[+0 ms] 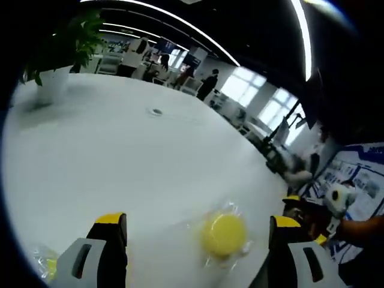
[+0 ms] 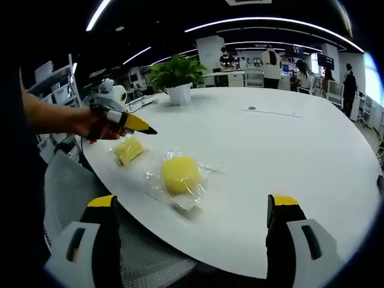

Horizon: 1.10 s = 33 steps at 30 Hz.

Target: Compare the silicone blocks by pressing each to a similar depth, holding the contact briefly, and releasing to observe deformation and rebound differences across the visible hardness samples.

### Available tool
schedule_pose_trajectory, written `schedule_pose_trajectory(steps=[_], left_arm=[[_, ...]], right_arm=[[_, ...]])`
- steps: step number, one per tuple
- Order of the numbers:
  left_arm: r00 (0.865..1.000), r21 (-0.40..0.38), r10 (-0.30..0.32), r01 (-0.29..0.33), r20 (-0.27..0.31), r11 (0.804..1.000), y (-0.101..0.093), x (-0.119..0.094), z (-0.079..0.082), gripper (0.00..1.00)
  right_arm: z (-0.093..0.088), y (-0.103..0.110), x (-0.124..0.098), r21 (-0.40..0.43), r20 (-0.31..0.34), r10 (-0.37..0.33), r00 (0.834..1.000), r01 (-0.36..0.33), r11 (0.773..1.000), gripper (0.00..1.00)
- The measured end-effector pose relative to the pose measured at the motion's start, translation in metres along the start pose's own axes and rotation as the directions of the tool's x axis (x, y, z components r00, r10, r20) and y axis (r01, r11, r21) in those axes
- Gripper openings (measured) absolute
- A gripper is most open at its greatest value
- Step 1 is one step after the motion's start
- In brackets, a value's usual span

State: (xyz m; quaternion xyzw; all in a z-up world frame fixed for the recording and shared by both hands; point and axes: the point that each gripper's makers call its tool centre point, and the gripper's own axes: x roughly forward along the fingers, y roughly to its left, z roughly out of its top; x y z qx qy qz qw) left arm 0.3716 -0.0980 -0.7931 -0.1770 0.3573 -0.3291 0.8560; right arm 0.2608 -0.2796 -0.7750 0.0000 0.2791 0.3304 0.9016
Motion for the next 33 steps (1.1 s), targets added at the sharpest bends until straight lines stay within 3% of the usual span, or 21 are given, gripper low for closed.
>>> schedule_pose_trajectory(steps=[3,6,13,17,24,25,26,27,33], left_arm=[[1.000,-0.071,-0.015,0.015,-0.006,0.997,0.000,0.007,-0.004,0.97],[0.999,-0.201,-0.041,0.039,-0.007,0.979,0.000,0.017,-0.011,0.96],[0.999,-0.273,-0.040,0.038,-0.002,0.961,0.004,0.028,-0.018,0.85],[0.999,-0.358,-0.043,0.038,-0.007,0.933,0.006,0.035,-0.021,0.74],[0.998,-0.394,-0.065,0.050,-0.024,0.918,0.003,0.048,-0.026,0.47],[0.997,-0.393,-0.066,0.050,-0.029,0.918,0.003,0.050,-0.028,0.40],[0.996,-0.383,-0.074,0.054,-0.040,0.922,0.002,0.050,-0.030,0.27],[0.997,-0.386,-0.064,0.044,-0.039,0.921,0.005,0.051,-0.031,0.23],[0.995,-0.400,-0.063,0.028,-0.073,0.916,0.008,0.062,-0.040,0.20]], right_arm=[[-0.001,-0.002,0.000,0.000,-0.003,-0.001,1.000,0.001,1.000,0.96],[-0.001,-0.003,-0.001,0.003,-0.008,-0.001,1.000,0.001,1.000,0.96],[-0.003,-0.002,0.000,-0.021,-0.030,0.013,0.999,-0.013,1.000,0.96],[0.002,-0.002,-0.002,-0.042,-0.028,0.015,0.999,-0.016,0.999,0.96],[0.002,-0.003,-0.002,-0.030,-0.024,0.007,1.000,-0.007,1.000,0.96],[0.001,-0.002,-0.002,-0.026,-0.024,0.007,1.000,-0.008,1.000,0.96],[0.001,-0.002,-0.002,-0.025,-0.026,0.008,1.000,-0.009,1.000,0.96],[0.000,-0.001,-0.001,-0.026,-0.028,0.008,1.000,-0.009,1.000,0.96],[-0.001,0.001,-0.001,-0.023,-0.031,0.006,0.999,-0.007,1.000,0.96]])
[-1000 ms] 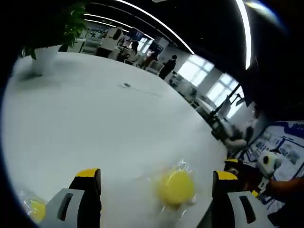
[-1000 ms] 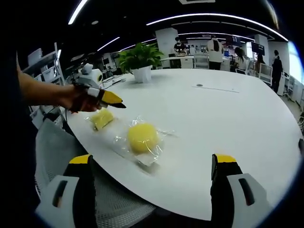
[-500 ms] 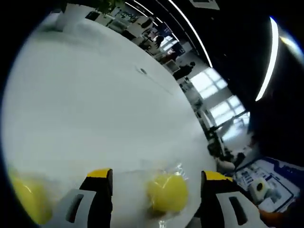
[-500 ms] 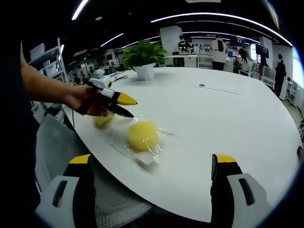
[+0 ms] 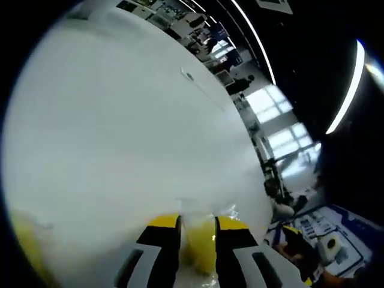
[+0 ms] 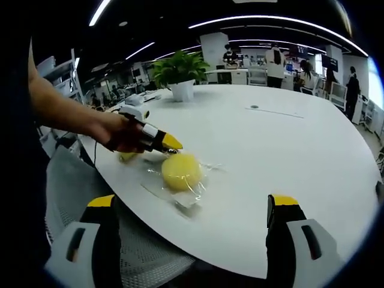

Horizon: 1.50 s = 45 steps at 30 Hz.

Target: Compare the silicone blocks by pressing each to a similar depth, holding the contact briefly, and releasing to observe deformation and rebound differences across the visible hardness samples.

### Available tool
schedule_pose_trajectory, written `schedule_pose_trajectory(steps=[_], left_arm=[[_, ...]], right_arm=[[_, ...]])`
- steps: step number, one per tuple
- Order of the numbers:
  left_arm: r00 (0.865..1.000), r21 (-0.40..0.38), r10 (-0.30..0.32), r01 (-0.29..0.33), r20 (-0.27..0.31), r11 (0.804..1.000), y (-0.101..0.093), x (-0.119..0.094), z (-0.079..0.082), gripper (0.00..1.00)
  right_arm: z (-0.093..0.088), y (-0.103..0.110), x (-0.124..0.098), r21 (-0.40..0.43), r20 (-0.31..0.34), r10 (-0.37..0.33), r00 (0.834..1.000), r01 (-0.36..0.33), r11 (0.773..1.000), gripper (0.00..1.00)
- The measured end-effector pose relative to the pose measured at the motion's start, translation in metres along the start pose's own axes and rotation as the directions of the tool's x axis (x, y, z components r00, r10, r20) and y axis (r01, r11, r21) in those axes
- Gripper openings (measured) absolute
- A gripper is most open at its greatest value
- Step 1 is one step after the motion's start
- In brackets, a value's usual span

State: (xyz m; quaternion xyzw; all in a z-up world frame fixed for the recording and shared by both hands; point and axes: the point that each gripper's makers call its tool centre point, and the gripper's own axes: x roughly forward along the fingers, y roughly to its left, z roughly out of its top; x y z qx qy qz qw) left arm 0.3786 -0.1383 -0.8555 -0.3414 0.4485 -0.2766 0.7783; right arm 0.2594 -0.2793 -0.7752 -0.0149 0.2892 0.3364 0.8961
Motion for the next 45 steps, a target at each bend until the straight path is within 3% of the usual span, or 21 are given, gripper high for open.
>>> schedule_pose_trajectory(steps=[4,9,19,27,32,39,41,43,45], left_arm=[[1.000,-0.014,0.001,-0.001,-0.005,1.000,0.000,0.003,-0.004,0.11],[1.000,0.042,-0.007,0.008,-0.012,0.999,0.002,0.005,-0.003,0.01],[1.000,0.091,-0.029,0.029,-0.007,0.995,-0.009,0.002,-0.002,0.00],[0.994,0.083,-0.107,0.107,-0.003,0.991,-0.029,-0.004,0.001,0.00],[0.990,0.137,-0.143,0.141,0.000,0.980,-0.044,-0.009,0.001,0.00],[0.984,0.277,-0.179,0.169,0.010,0.946,-0.066,-0.023,0.004,0.00],[0.982,0.285,-0.187,0.180,0.000,0.942,-0.071,-0.025,0.004,0.00],[0.980,0.323,-0.200,0.191,-0.005,0.927,-0.077,-0.027,0.006,0.00],[0.977,0.390,-0.213,0.202,-0.014,0.899,-0.085,-0.029,0.009,0.00]], right_arm=[[-0.001,0.000,0.000,0.005,0.000,-0.004,1.000,0.004,1.000,0.96],[-0.003,-0.001,-0.001,0.005,-0.007,-0.006,1.000,0.006,1.000,0.96],[-0.002,-0.002,-0.001,0.006,-0.003,-0.010,1.000,0.010,1.000,0.96],[0.003,0.000,-0.001,-0.006,0.013,-0.006,1.000,0.006,1.000,0.96],[0.004,0.006,-0.001,-0.022,0.011,0.005,1.000,-0.005,1.000,0.96],[0.006,0.014,-0.005,-0.040,0.022,0.011,1.000,-0.010,0.999,0.96],[0.005,0.013,-0.005,-0.038,0.018,0.009,1.000,-0.008,0.999,0.96],[0.005,0.013,-0.004,-0.035,0.018,0.008,1.000,-0.007,0.999,0.96],[0.009,0.013,-0.005,-0.040,0.028,-0.001,1.000,0.002,0.999,0.96]])
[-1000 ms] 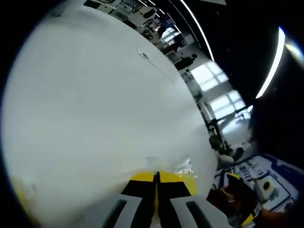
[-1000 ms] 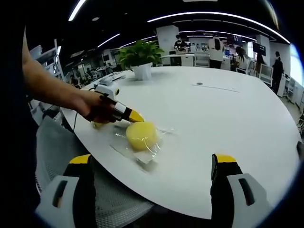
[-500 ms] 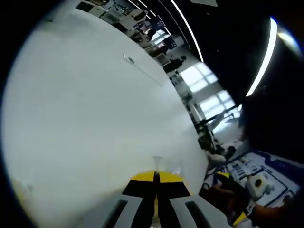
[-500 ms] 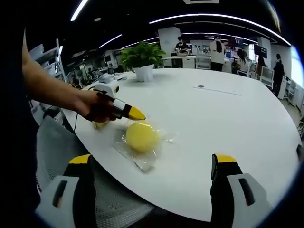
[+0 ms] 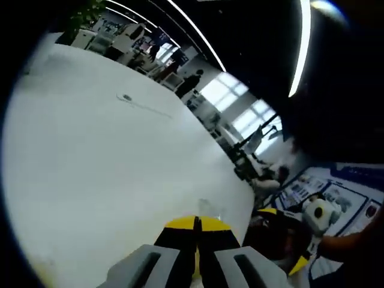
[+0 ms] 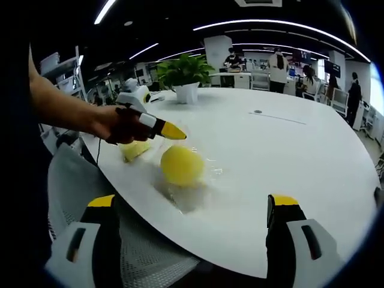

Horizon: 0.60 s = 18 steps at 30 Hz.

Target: Compare the silicone blocks by pressing each to a similar depth, holding the contact briefly, and releasing to observe deformation and rebound differences across the visible hardness samples.

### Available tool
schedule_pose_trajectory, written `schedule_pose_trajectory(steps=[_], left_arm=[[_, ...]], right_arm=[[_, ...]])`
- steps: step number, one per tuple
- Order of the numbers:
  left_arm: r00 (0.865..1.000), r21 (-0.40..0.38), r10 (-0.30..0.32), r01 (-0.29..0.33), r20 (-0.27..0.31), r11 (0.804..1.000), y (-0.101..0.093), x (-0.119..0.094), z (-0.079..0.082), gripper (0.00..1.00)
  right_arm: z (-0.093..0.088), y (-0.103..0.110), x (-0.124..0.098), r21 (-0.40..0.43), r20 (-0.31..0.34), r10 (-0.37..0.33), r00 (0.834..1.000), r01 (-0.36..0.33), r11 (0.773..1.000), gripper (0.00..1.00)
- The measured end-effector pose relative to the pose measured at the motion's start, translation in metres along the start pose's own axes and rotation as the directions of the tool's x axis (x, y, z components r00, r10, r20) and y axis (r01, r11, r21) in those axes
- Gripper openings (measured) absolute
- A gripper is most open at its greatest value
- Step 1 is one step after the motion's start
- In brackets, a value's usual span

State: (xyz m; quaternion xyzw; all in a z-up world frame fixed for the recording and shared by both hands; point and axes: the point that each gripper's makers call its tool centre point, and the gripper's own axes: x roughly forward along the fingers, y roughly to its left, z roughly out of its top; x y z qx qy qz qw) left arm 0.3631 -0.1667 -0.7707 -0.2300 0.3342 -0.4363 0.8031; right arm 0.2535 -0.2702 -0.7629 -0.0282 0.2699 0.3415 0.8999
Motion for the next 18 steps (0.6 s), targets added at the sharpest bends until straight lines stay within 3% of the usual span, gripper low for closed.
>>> schedule_pose_trajectory(steps=[4,9,12,18], left_arm=[[1.000,0.090,-0.014,0.014,-0.007,0.996,-0.011,-0.001,0.011,0.00],[0.999,0.201,-0.031,0.032,-0.009,0.979,-0.026,-0.009,0.024,0.00],[1.000,0.270,-0.016,0.012,0.012,0.963,-0.029,-0.017,0.034,0.00],[0.999,0.294,-0.036,0.025,0.032,0.956,-0.037,-0.033,0.050,0.00]], right_arm=[[0.005,0.003,-0.002,0.000,0.012,-0.006,1.000,0.006,1.000,0.96],[0.003,0.004,-0.002,-0.005,0.007,-0.002,1.000,0.002,1.000,0.96],[0.006,0.007,-0.001,-0.005,0.010,0.010,1.000,-0.010,1.000,0.96],[0.017,0.009,0.003,-0.020,0.029,0.015,0.999,-0.014,1.000,0.96]])
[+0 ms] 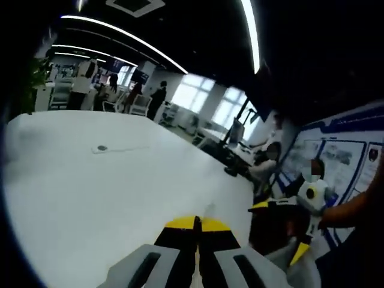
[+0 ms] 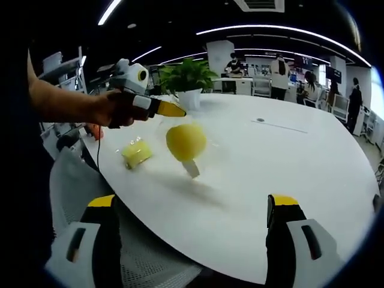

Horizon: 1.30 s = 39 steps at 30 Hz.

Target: Compare the silicone blocks by pressing each to a similar depth, holding the contact briefly, and releasing to observe deformation and rebound differences across the visible hardness samples.

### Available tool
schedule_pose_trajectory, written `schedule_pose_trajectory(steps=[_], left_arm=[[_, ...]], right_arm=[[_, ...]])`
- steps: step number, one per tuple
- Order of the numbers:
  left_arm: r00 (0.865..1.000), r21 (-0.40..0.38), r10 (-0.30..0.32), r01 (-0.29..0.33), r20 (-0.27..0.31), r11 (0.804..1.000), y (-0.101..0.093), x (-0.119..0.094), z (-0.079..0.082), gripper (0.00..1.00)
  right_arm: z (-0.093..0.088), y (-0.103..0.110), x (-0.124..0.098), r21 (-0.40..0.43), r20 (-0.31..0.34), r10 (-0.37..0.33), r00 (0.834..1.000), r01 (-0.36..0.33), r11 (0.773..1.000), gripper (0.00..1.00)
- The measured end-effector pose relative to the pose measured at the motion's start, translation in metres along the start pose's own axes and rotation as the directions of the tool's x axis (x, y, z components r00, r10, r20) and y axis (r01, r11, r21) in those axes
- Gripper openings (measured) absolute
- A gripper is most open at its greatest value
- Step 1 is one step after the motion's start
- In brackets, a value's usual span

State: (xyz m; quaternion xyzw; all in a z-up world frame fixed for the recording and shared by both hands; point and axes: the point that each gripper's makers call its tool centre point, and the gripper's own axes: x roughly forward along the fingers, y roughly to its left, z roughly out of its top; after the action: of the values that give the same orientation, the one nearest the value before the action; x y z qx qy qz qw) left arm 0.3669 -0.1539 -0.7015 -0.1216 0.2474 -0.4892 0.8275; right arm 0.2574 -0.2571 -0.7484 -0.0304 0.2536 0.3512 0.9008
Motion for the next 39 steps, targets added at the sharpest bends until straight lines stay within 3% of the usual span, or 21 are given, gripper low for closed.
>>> schedule_pose_trajectory(steps=[11,18,25,30,35,37,38,39], left_arm=[[0.998,0.134,0.010,-0.019,0.063,0.991,-0.014,-0.035,0.046,0.00],[0.994,0.154,-0.001,-0.015,0.106,0.988,-0.026,-0.051,0.075,0.00],[0.989,0.172,-0.019,-0.007,0.149,0.985,-0.046,-0.057,0.102,0.00],[0.986,0.166,-0.032,0.004,0.164,0.986,-0.054,-0.060,0.110,0.00],[0.987,0.185,-0.020,-0.010,0.160,0.983,-0.059,-0.062,0.105,0.00],[0.988,0.192,-0.022,-0.009,0.155,0.981,-0.061,-0.063,0.103,0.00],[0.988,0.189,-0.025,-0.005,0.155,0.982,-0.062,-0.064,0.103,0.00],[0.987,0.185,-0.029,0.000,0.155,0.983,-0.062,-0.065,0.103,0.00]], right_arm=[[0.031,-0.003,0.002,0.008,0.066,0.016,0.998,-0.017,1.000,0.96],[0.057,-0.012,-0.004,0.073,0.159,0.039,0.987,-0.051,0.996,0.96],[0.072,-0.024,-0.010,0.055,0.175,0.056,0.983,-0.066,0.996,0.96],[0.089,-0.030,-0.011,0.038,0.195,0.071,0.978,-0.080,0.996,0.96],[0.100,-0.028,-0.010,0.019,0.219,0.108,0.970,-0.114,0.993,0.96],[0.114,-0.021,-0.012,0.040,0.287,0.149,0.946,-0.167,0.985,0.96],[0.117,-0.018,-0.012,0.046,0.294,0.163,0.942,-0.184,0.982,0.96],[0.116,-0.019,-0.010,0.038,0.273,0.163,0.948,-0.180,0.983,0.96]])
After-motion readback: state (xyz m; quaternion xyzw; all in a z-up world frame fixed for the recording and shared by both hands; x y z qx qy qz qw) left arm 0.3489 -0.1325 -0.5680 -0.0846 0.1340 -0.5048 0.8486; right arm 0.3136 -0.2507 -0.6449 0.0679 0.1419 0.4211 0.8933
